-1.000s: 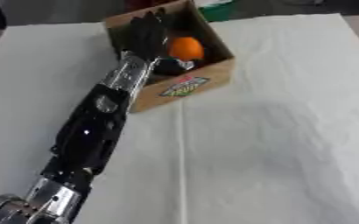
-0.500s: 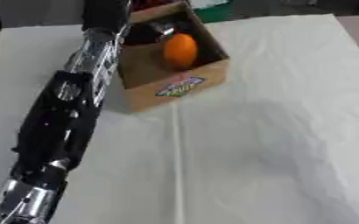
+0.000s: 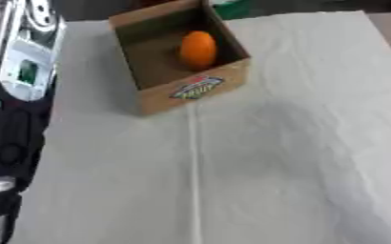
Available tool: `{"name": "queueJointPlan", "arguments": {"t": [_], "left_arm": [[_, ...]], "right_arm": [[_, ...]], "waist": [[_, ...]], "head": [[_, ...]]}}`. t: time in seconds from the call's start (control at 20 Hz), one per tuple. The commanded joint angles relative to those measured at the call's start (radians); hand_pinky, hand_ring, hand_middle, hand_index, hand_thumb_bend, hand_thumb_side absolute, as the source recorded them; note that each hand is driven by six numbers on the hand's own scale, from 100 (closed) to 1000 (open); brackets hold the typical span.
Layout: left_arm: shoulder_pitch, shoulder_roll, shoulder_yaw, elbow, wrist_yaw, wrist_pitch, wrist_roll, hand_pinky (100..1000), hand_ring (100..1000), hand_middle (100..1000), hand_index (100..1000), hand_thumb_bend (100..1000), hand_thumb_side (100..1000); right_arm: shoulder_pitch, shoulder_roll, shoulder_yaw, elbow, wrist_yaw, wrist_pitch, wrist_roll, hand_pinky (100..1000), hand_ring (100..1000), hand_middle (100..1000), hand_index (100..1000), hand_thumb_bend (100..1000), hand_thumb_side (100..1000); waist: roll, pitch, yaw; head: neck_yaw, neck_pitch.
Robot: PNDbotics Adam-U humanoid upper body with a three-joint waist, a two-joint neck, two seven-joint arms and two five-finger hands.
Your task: Pick up objects on the table and place them in the box.
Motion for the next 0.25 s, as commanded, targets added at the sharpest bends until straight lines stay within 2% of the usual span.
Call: {"name": "queueJointPlan", "arguments": {"t": [0.05,0.1,0.25], "left_arm": [[0.047,0.011,0.0,-0.157,0.257,-0.015,0.043,523,606,684,845,100,758],[0.075,0.015,0.002,-0.202,0.349,-0.034,0.063,482,557,625,812,100,718],[0.168,0.058,0.002,-0.316,0.582,-0.147,0.154,456,550,621,805,100,673]], "right_arm": [[-0.009,-0.021,-0.009,-0.014,0.003,-0.001,-0.004,805,813,710,822,100,1000],[-0.008,-0.021,-0.009,-0.014,0.003,-0.001,-0.004,805,813,710,822,100,1000],[-0.004,-0.022,-0.012,-0.014,0.005,-0.003,-0.006,805,813,711,822,100,1000]], "waist": [[-0.006,-0.027,0.002],[-0.008,-0.027,0.004],[-0.011,-0.028,0.009]], "head": [[-0.007,0.01],[-0.01,0.01],[-0.02,0.013]]}}
